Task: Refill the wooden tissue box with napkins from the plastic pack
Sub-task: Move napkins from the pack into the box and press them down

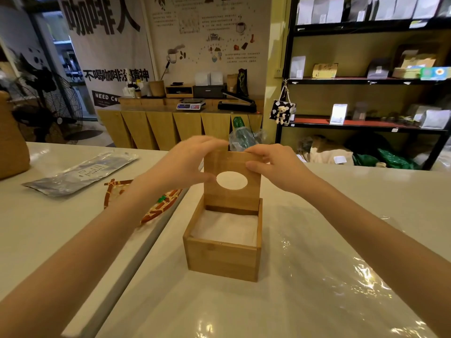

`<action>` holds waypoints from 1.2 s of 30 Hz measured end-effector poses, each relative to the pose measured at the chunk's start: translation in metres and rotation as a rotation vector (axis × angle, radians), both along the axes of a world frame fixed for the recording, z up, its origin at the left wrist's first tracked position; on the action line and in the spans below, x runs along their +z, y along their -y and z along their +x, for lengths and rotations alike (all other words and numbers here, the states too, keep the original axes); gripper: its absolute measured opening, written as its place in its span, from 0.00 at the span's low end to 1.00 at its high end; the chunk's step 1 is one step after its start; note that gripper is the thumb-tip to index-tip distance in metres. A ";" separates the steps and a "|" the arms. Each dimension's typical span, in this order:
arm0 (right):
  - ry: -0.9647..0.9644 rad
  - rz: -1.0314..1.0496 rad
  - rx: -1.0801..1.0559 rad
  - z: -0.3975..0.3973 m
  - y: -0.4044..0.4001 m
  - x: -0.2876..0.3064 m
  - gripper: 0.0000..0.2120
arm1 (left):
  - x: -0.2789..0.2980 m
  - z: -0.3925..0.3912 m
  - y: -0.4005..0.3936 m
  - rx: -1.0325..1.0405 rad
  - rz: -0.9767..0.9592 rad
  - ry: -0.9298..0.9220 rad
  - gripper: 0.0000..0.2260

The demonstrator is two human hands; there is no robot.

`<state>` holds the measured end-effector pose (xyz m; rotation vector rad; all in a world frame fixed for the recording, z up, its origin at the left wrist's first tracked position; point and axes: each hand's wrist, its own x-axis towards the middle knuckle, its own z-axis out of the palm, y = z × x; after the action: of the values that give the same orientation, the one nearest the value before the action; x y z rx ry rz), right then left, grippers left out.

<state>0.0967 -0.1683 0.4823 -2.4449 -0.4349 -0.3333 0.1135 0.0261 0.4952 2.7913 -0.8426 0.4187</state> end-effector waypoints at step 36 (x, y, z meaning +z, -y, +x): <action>0.110 -0.270 0.034 -0.110 0.029 -0.090 0.29 | -0.096 -0.117 0.013 -0.260 -0.252 0.190 0.19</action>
<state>-0.0132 -0.1974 0.3920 -2.6854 -0.6022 -0.4202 -0.0034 0.0131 0.3990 2.3998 -1.0929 0.6982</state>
